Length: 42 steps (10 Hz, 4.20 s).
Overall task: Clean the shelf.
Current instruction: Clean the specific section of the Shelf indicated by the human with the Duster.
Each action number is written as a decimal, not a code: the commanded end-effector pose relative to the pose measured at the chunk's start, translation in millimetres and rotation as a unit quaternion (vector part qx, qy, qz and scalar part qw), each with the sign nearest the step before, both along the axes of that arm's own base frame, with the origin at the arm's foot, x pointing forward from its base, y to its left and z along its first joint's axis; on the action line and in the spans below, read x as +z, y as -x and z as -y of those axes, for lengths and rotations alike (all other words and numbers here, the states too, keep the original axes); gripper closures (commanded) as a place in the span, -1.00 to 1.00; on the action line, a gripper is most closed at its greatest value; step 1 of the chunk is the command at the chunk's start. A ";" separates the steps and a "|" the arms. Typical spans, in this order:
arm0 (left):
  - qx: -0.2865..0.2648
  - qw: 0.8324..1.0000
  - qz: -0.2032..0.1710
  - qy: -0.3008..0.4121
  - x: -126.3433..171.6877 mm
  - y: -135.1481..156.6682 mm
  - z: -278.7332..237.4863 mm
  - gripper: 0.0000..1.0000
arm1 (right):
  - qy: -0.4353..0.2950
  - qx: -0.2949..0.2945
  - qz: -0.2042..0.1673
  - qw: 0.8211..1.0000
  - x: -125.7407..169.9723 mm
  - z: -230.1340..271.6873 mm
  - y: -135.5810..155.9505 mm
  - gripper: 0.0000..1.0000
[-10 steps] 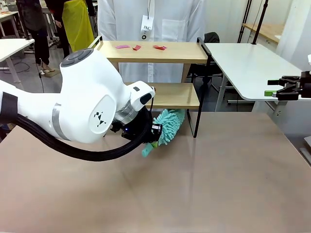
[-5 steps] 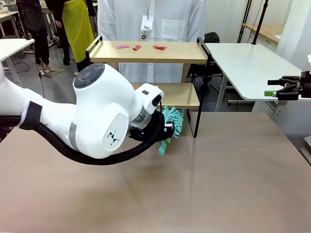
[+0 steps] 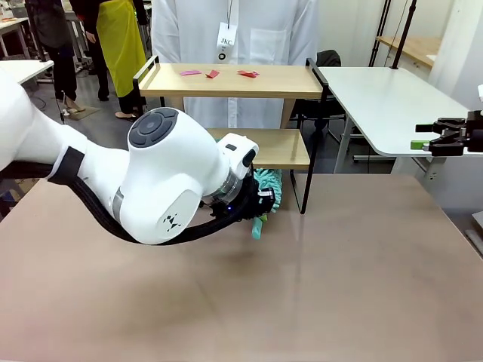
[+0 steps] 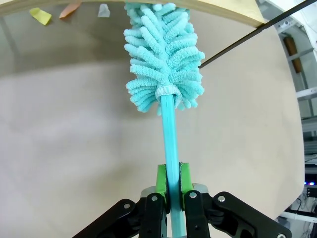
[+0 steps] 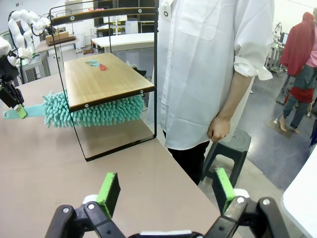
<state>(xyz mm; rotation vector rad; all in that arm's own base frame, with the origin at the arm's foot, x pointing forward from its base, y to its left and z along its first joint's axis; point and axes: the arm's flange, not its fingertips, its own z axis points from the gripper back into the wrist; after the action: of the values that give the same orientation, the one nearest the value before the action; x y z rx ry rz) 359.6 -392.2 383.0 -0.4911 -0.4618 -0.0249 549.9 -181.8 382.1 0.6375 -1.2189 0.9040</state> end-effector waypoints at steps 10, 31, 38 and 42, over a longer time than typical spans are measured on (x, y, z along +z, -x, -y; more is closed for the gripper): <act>-0.006 0.999 -0.021 -0.037 -33.5 2.2 45.8 0.74 | 0.003 -0.001 -0.002 1.000 3.4 -0.9 -0.6 -1.00; 0.112 0.980 -0.079 -0.141 -26.1 -36.9 -114.1 0.74 | 0.003 -0.001 -0.002 1.000 3.4 -0.9 -0.6 -1.00; 0.163 0.959 -0.035 -0.229 -7.7 -28.0 -164.4 0.74 | 0.003 -0.001 -0.002 1.000 3.4 -0.9 -0.6 -1.00; 0.149 0.965 -0.052 -0.210 -7.1 -34.5 -159.1 0.74 | 0.003 -0.001 -0.002 1.000 3.4 -0.9 -0.6 -1.00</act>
<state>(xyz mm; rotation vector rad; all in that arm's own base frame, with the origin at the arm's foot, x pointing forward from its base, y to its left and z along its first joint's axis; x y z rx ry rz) 390.5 -236.6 375.5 -0.0065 -0.4183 0.1785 549.9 -181.7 382.1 0.6375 -1.2189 0.9040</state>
